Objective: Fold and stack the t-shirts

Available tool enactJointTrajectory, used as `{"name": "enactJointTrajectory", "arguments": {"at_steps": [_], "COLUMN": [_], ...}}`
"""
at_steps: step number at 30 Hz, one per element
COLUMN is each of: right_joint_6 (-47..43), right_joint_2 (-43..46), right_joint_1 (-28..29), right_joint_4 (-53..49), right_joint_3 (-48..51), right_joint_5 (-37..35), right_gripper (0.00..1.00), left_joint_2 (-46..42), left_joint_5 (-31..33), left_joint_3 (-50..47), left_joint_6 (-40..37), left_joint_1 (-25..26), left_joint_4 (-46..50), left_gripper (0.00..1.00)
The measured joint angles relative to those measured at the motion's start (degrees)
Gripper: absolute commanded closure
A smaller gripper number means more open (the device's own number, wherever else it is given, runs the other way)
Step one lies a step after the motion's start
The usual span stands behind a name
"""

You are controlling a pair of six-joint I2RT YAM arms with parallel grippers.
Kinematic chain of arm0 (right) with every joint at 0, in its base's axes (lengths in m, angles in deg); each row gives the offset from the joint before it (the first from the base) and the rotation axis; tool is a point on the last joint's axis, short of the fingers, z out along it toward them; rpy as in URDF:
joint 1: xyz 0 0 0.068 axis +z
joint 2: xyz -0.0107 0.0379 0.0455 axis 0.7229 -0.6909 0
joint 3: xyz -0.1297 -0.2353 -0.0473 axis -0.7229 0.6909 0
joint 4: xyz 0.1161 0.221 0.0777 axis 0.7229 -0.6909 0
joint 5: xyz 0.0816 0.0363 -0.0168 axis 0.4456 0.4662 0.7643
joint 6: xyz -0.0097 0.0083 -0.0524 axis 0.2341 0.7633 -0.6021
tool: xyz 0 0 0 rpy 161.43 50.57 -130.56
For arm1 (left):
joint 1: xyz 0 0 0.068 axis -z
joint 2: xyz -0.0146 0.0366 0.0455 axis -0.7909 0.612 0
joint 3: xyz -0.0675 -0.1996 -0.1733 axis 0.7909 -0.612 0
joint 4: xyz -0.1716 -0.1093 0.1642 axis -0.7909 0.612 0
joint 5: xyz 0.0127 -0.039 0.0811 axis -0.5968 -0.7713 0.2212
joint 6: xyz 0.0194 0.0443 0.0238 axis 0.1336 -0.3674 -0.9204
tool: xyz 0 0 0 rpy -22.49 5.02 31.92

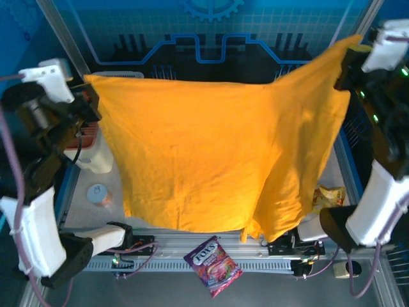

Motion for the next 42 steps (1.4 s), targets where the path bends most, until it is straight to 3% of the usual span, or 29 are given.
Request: {"name": "enactJointTrajectory", "arguments": {"at_steps": [8, 12, 16, 21, 24, 31, 42], "right_joint_6": [-1.97, -1.88, -0.46, 2.23, 3.37, 4.96, 11.87], "right_joint_2": [-21.18, -37.13, -56.04, -67.38, -67.76, -64.61, -36.96], "right_joint_1": [0.02, 0.02, 0.02, 0.00, -0.02, -0.04, -0.04], "right_joint_4": [7.96, 10.60, 13.75, 20.09, 23.58, 30.77, 41.97], "right_joint_3": [6.54, 3.56, -5.22, -3.76, -1.18, 3.30, 44.09], "right_joint_5": [1.44, 1.68, 1.25, 0.35, 0.35, 0.42, 1.88], "right_gripper": [1.00, 1.00, 1.00, 1.00, 1.00, 1.00, 1.00], "left_joint_2": [12.98, 27.39, 48.06, 70.29, 75.69, 74.38, 63.43], "left_joint_5": [3.45, 4.87, 4.83, 4.83, 4.81, 4.59, 3.30], "left_joint_3": [-18.80, -22.58, -13.90, 2.84, 7.34, 6.32, -9.14], "left_joint_6": [-1.25, -0.92, 1.29, 3.43, 3.98, 4.92, 4.76], "left_joint_1": [-0.98, -3.04, -5.88, -7.69, -7.76, -7.65, -7.67], "left_joint_4": [-16.46, -25.66, -30.45, -31.47, -31.23, -32.70, -36.70], "left_gripper": [0.98, 1.00, 1.00, 1.00, 1.00, 1.00, 1.00]}}
